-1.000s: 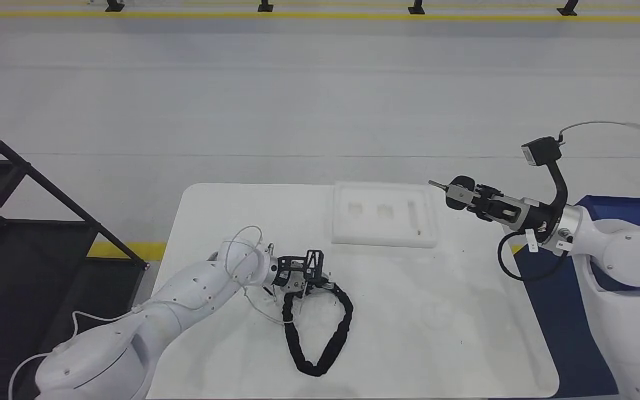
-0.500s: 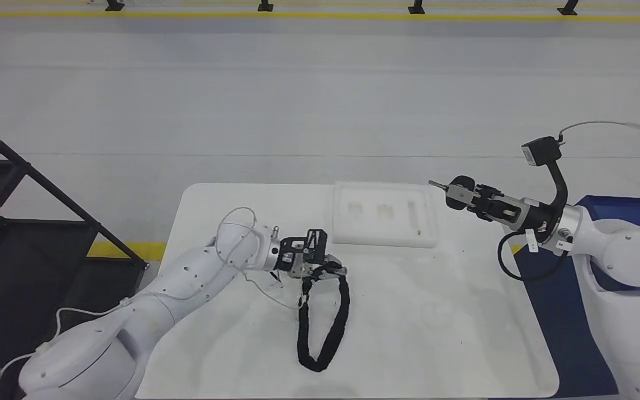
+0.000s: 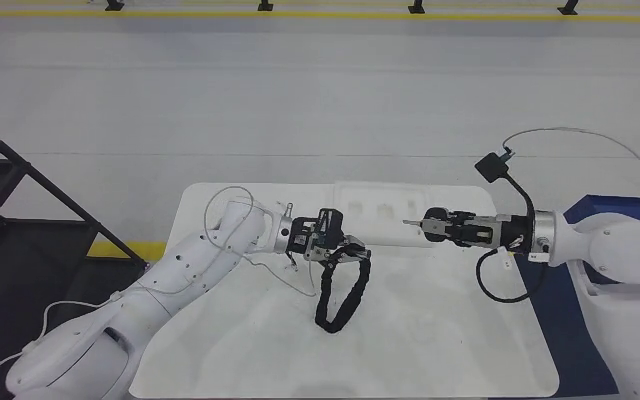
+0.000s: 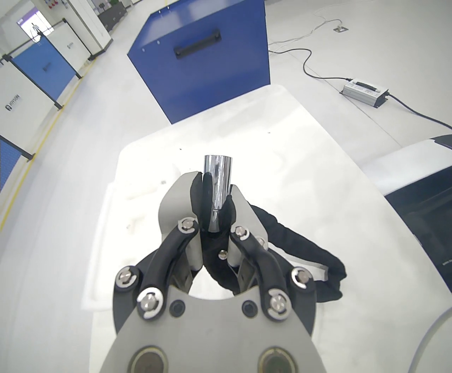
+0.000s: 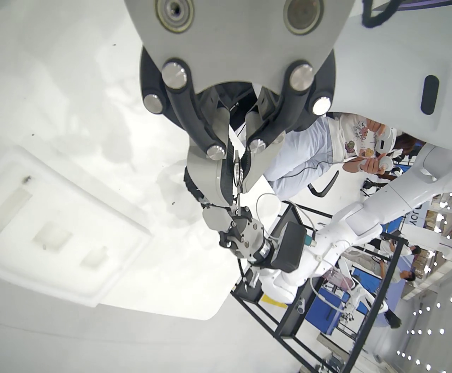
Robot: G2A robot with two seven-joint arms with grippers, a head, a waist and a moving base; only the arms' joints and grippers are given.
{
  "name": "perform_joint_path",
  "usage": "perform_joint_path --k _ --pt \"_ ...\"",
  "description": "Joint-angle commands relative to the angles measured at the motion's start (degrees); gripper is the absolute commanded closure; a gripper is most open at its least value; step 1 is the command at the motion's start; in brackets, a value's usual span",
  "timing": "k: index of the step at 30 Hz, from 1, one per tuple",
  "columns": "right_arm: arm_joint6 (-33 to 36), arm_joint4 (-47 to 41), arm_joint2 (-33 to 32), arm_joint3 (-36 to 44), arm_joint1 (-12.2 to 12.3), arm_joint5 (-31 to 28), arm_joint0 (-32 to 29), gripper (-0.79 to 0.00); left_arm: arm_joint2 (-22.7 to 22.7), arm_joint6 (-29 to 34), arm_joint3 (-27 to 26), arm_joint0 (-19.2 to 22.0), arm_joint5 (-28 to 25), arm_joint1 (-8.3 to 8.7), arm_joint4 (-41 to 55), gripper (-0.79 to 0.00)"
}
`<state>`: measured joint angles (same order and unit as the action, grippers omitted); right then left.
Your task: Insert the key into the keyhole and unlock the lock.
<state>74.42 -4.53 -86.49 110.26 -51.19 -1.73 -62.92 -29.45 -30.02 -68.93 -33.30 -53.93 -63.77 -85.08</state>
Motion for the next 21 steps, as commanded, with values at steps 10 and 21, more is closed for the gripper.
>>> perform_joint_path --k 10,21 --pt "5.5 4.3 -0.8 8.1 1.3 6.5 -0.8 0.000 -1.5 -3.7 -3.0 1.3 4.8 -0.95 -4.2 0.000" --pt "3.9 5.2 -0.7 8.4 1.5 8.1 -1.1 0.000 -1.2 -13.4 -1.3 1.7 7.0 -1.98 -6.6 0.000"
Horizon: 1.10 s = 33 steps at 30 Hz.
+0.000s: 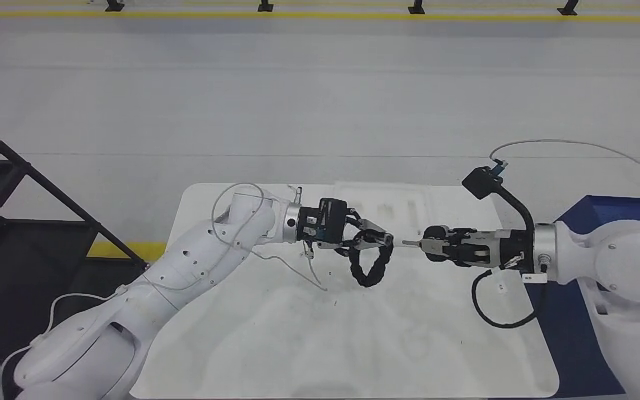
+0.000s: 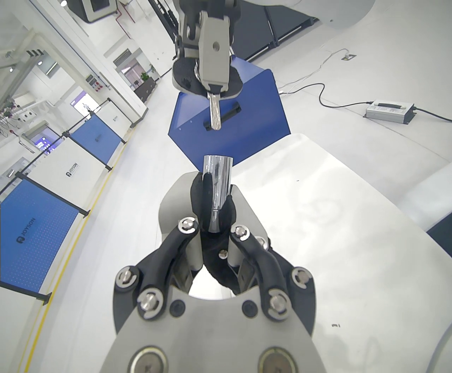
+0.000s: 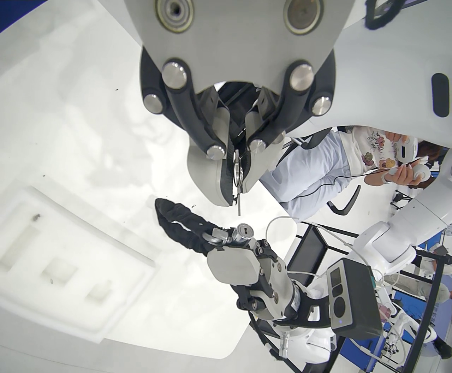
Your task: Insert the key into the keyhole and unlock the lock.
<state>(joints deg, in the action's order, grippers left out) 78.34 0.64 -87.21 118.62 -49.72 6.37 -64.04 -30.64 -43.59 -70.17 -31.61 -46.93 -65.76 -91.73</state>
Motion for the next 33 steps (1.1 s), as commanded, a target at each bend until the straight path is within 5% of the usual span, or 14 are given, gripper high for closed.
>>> perform_joint_path --k 1,12,19,33 --pt "0.0 0.0 0.0 0.0 0.0 0.0 0.0 0.000 0.0 0.2 0.0 0.0 0.0 0.01 0.0 0.000" --pt "-1.3 1.1 0.2 0.9 0.1 0.5 -0.8 0.000 0.0 0.2 0.0 0.0 0.0 0.01 0.0 0.000" --pt "2.3 6.6 0.6 7.4 0.9 8.2 0.7 0.000 -1.0 3.2 -2.1 -2.5 2.6 -0.12 0.7 0.000" --pt "1.3 14.9 5.3 12.5 1.9 18.3 3.3 0.000 -0.4 -3.8 1.3 -2.4 11.6 -2.20 -4.7 0.000"
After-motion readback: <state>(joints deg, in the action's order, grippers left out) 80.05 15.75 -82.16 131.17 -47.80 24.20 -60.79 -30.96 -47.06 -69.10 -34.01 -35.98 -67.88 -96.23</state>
